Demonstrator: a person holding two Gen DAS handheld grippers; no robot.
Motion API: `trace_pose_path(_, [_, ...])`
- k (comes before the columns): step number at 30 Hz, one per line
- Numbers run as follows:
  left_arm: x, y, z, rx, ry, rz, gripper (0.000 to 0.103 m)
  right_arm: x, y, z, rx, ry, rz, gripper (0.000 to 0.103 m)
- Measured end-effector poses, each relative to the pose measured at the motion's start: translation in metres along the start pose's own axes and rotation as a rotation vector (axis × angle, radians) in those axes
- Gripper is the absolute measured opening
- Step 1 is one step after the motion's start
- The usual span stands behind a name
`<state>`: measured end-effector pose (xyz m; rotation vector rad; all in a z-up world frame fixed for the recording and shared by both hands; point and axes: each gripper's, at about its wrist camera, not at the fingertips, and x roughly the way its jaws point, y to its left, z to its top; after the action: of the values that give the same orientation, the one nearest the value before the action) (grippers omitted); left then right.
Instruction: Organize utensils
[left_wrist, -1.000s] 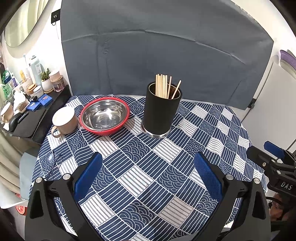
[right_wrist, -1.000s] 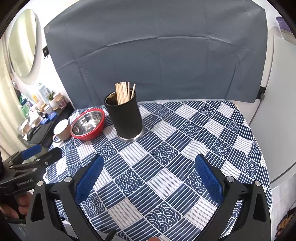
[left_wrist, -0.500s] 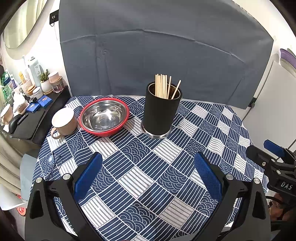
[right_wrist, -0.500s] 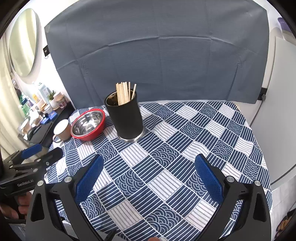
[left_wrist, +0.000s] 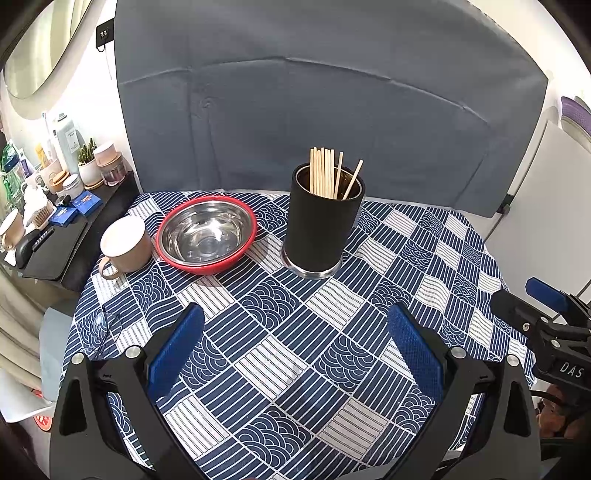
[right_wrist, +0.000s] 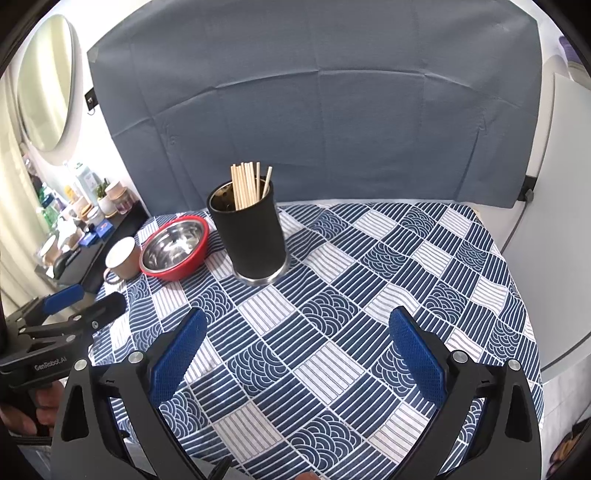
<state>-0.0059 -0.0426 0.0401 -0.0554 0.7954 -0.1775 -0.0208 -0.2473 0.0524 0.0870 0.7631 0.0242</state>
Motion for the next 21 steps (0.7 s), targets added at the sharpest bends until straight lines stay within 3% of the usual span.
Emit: trace_pose_path(21, [0.0083, 0.0060, 0.0038, -0.022, 0.017, -0.006, 0.097, 0.0065, 0.0021, 0.0033, -0.010, 0.008, 0.000, 0.095])
